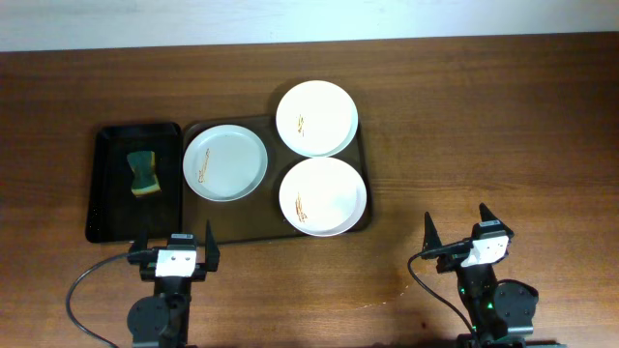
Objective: Clean dirty plates on tray and stack at the side
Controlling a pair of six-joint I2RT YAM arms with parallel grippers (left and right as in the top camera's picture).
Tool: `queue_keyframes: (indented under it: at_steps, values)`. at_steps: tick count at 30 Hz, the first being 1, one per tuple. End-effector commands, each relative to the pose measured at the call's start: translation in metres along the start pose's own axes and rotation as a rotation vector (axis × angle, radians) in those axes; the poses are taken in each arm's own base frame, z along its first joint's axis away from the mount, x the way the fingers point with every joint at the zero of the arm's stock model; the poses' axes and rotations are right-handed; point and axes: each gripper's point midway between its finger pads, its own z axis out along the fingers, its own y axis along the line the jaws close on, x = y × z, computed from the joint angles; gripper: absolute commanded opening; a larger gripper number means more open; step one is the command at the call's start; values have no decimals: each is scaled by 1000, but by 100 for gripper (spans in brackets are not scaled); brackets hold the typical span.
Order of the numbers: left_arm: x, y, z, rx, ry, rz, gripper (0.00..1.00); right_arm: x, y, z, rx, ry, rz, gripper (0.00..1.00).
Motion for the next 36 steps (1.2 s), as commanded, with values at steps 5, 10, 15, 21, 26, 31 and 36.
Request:
queue_keyframes:
  at_steps: [5,10,15,21,26,31,36]
  values:
    - [0,-4,0,18,-7,19,99,2,0,0,2,4,9,98]
    - [0,-4,0,18,-7,19,99,2,0,0,2,4,9,99]
    - [0,-4,0,18,-7,19,99,2,0,0,2,4,9,98]
    - [0,-4,0,18,-7,19,99,2,0,0,2,3,8,98]
    - [-2,-3,0,15,-15,20,99,1,1,0,-2,0,8,98]
    - [-21,-8,-1,52,-97,19,99,-17,1,-1,-8,-75,59,98]
    - [-55,-3,-7,39,-232,11,99,-26,11,-2,-68,-108,51,98]
